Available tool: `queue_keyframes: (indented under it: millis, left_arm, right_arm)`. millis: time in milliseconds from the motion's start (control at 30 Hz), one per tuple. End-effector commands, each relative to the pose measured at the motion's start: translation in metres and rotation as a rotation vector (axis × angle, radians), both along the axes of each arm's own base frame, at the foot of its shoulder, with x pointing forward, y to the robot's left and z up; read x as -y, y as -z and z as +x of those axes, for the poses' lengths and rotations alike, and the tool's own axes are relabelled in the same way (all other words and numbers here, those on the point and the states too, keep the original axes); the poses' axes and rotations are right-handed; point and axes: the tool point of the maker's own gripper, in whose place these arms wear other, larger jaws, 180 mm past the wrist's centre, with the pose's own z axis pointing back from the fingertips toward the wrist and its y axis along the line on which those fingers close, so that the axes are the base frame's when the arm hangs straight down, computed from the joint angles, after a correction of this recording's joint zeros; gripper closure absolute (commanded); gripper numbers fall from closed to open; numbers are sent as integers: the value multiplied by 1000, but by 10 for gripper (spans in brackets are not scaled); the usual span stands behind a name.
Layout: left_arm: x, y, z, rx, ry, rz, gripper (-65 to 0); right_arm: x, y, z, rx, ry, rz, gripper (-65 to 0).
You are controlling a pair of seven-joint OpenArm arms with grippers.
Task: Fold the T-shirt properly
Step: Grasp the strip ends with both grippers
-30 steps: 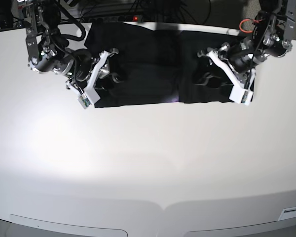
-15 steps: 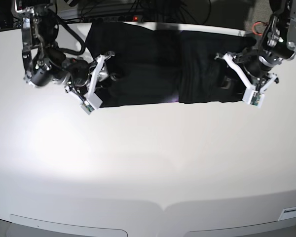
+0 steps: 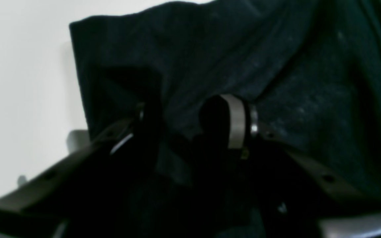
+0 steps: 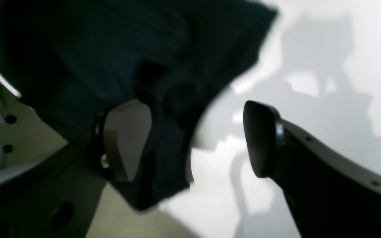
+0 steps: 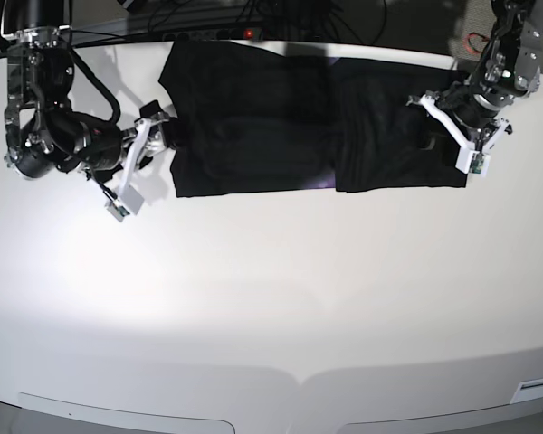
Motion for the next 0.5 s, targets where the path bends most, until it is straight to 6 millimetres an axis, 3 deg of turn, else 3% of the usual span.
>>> queue_keyframes:
  millis: [0,333,467]
  left_arm:
    - [-10,9,-9,-55,-3,40,-273]
    - [-10,7,-7,-45,-5,38,-273]
    - [-10,6,-4,-36,-5,37,-273]
  right_arm:
    - [4,-8,4,9,11,2,-471]
    - [1,24,-21,-224,99,206,-471]
    - [-7,27,-27,-264,102,326,-471]
